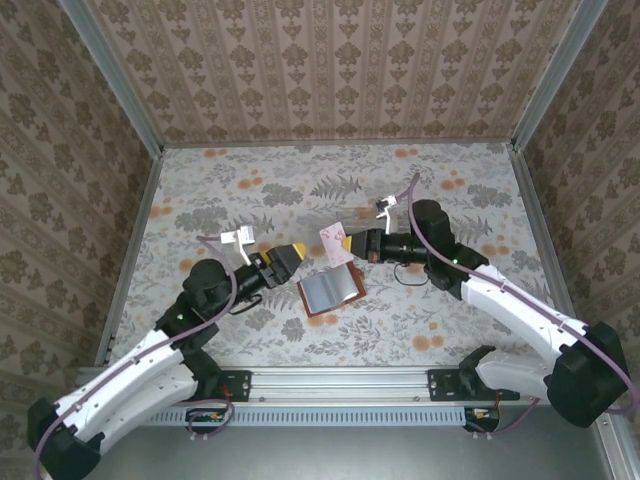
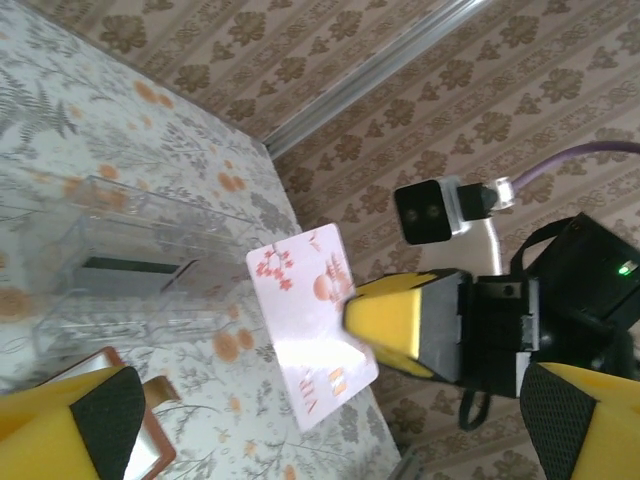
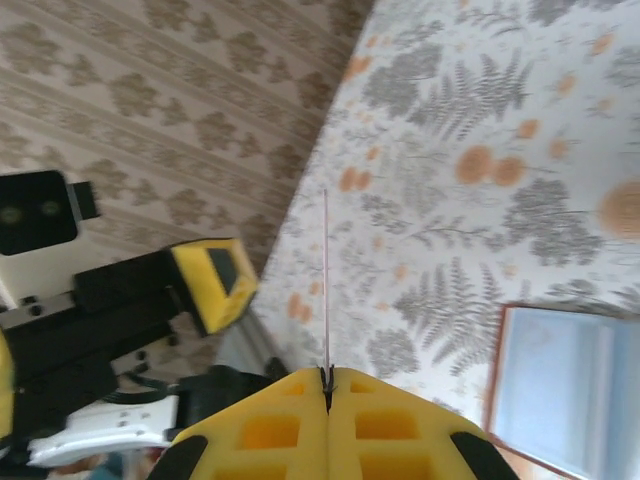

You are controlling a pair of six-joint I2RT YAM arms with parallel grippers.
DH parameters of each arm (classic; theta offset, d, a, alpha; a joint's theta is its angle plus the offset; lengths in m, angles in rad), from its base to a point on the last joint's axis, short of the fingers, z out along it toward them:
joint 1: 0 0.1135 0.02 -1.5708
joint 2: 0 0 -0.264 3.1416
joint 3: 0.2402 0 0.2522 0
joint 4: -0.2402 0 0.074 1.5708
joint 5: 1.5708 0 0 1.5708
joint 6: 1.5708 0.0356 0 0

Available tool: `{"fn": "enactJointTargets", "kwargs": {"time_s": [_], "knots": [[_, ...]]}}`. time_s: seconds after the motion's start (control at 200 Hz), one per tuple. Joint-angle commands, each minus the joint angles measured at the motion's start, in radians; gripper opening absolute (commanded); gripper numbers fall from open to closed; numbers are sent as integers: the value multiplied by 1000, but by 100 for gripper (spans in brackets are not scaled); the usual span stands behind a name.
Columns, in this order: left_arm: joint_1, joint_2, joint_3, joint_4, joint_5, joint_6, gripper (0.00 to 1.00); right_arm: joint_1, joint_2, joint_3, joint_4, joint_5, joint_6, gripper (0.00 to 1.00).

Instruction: Take the credit cards out of the card holder

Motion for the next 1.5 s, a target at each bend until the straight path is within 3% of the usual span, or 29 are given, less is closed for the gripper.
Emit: {"fn": "enactJointTargets", "kwargs": {"time_s": [0.0,0.16,0.34,0.44,0.635,0.775,1.11,1.495], "knots": [[24,-56,8,-145,-9,59,100,-3,3,102,-305,145,-273,0],[51,-106,-3,-201,14,86,100,37,51,190,-466,339,-525,0],[70,-140,-19,-213,54,112,100,143,65,151,-474,557,-983,0],[72,-155,-24,-221,71,121,100,144,77,156,-489,655,-1114,0],[74,-192,-64,-197,99,118,100,143,83,95,-476,773,-1472,0],[75,-226,-87,-200,101,111,100,117,59,10,-408,774,-1708,0],[82,-265,-106,-216,78,111,100,-42,104,23,-391,629,-1827,0],[88,-252,-97,-221,80,117,100,-111,183,26,-276,560,-1810,0]]}}
